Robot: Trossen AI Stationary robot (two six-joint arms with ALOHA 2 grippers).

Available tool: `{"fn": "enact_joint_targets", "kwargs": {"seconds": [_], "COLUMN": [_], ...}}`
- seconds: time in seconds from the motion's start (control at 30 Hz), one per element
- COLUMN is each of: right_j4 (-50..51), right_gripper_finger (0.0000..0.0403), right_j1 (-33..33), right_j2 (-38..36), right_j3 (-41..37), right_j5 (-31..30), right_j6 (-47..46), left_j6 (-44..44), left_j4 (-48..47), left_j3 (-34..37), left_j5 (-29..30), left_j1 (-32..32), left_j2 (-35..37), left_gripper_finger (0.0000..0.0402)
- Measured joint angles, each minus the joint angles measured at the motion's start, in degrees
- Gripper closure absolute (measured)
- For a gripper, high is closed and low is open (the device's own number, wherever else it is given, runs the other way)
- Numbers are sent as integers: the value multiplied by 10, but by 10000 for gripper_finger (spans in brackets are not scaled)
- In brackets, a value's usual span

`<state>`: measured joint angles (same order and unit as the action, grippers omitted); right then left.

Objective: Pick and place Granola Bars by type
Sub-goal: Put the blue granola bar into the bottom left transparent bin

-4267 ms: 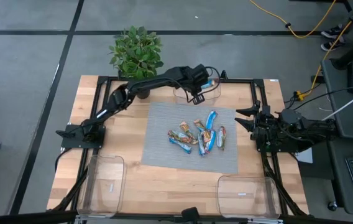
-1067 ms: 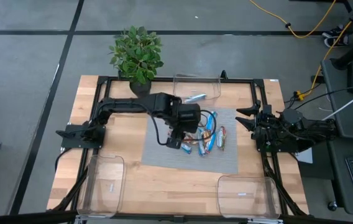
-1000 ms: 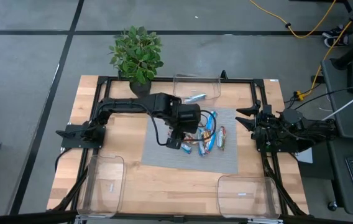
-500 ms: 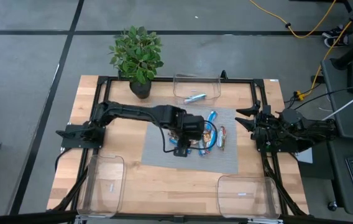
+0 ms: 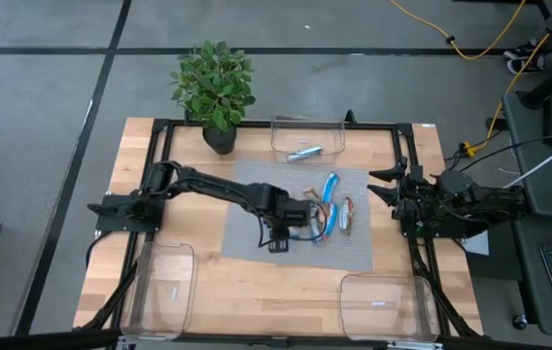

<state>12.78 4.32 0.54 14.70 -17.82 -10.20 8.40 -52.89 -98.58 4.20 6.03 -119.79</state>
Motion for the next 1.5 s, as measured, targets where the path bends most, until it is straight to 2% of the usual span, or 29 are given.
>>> {"fn": "enact_joint_targets", "kwargs": {"seconds": [0.23, 0.5, 0.63, 1.2, 1.33, 1.5], "right_j4": [0, 0, 0, 1, 4, 4], "right_gripper_finger": [189, 189, 189, 189, 189, 189], "right_j1": [0, 0, 0, 0, 0, 0], "right_j2": [0, 0, 0, 0, 0, 0], "right_j3": [0, 0, 0, 0, 0, 0], "right_j5": [1, 1, 1, -1, -1, -1], "right_j6": [-12, -32, -31, -26, -28, -28], "left_j6": [-45, -81, -93, -109, -106, -106], "left_j4": [17, 30, 31, 55, 54, 50], "left_j3": [34, 35, 35, 35, 35, 35], "left_j5": [74, 68, 62, 17, 21, 21], "left_j1": [7, -3, -10, -4, -5, -5], "left_j2": [0, 0, -4, -42, -49, -54], "left_gripper_finger": [243, 193, 181, 189, 206, 247]}}
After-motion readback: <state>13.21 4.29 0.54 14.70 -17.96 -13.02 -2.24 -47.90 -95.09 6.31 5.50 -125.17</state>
